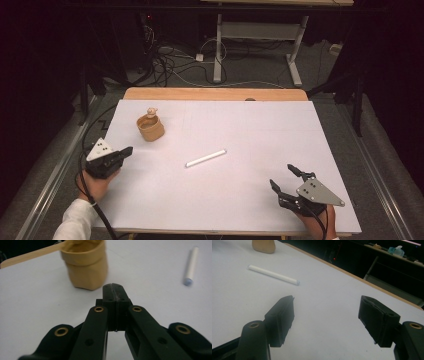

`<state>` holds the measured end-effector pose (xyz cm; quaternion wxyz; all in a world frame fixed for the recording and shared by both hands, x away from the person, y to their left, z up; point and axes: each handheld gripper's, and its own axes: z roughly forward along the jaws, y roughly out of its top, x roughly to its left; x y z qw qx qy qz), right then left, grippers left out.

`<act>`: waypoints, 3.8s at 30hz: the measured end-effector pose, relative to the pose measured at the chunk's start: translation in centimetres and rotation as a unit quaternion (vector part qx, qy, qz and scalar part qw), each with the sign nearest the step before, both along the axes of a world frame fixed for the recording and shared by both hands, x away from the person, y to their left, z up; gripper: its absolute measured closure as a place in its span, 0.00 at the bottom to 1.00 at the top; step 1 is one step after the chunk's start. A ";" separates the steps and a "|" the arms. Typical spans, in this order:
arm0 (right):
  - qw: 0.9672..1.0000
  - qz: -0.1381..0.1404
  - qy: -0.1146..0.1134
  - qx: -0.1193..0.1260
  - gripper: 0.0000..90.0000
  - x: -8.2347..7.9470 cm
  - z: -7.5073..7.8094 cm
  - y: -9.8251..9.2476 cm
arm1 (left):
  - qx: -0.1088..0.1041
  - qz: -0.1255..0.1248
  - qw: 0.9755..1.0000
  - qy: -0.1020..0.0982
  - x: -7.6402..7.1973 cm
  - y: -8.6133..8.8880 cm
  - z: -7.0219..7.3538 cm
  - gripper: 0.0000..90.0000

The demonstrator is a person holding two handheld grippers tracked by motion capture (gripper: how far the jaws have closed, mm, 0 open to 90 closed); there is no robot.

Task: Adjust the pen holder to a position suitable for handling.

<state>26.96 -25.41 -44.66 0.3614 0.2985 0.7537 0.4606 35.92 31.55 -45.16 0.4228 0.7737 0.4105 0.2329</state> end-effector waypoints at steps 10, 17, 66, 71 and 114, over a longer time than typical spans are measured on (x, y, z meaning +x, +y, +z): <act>1.000 -0.001 -0.002 -0.005 0.34 0.0 -0.1 -0.1 | -0.043 0.081 0.995 0.039 7.6 1.4 -0.8 0.97; 1.000 0.005 0.000 -0.013 0.34 0.0 -0.4 0.0 | -0.058 0.127 0.989 0.049 10.2 0.9 -1.4 0.97; 0.999 0.023 0.008 -0.039 0.36 0.2 -0.9 0.8 | -0.047 0.080 0.992 0.081 13.0 -3.1 -2.6 0.97; 0.999 0.021 0.005 -0.037 0.36 0.1 -0.7 0.8 | -0.045 0.086 0.992 0.075 12.2 -3.6 -2.6 0.97; 0.999 0.016 -0.002 -0.035 0.36 0.1 -0.4 0.8 | 0.055 -0.007 0.994 0.092 11.0 -12.8 -2.8 0.97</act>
